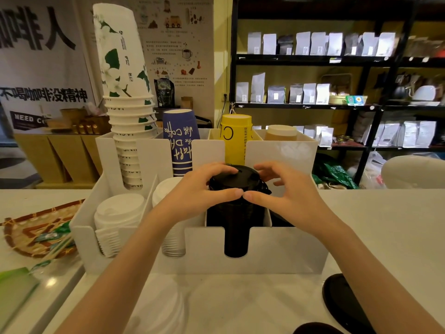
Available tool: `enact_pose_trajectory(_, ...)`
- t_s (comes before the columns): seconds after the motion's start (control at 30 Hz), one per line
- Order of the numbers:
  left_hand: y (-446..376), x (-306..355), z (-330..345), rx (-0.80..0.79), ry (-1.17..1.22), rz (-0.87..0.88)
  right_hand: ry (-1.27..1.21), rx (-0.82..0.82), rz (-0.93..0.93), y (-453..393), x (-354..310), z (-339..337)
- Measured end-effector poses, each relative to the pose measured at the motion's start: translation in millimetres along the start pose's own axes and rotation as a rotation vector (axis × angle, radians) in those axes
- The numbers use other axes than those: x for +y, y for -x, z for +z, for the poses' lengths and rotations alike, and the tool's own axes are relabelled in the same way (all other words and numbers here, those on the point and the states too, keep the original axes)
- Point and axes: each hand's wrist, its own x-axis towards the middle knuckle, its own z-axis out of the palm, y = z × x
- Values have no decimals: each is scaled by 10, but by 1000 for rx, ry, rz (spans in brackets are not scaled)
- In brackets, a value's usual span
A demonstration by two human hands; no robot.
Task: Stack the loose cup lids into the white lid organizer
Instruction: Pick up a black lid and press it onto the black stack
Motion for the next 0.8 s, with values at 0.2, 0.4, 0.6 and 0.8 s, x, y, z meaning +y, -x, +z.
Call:
enact_pose_trajectory(0.2, -15, -30, -2, -39, -6, -21, 27, -4, -4, -12, -11, -9)
enact_pose_trajectory(0.4, -15, -3, 36, 20, -32, -50, 4, 6, 39, 0, -24, -15)
enact_pose_trajectory(0.6, 15, 26, 34, 46, -86, -33, 10, -115, -3, 29, -94, -28)
enact_pose_trajectory(0.8, 38, 97, 68, 114, -185, -34, -104, -190, 100, 3, -17, -36)
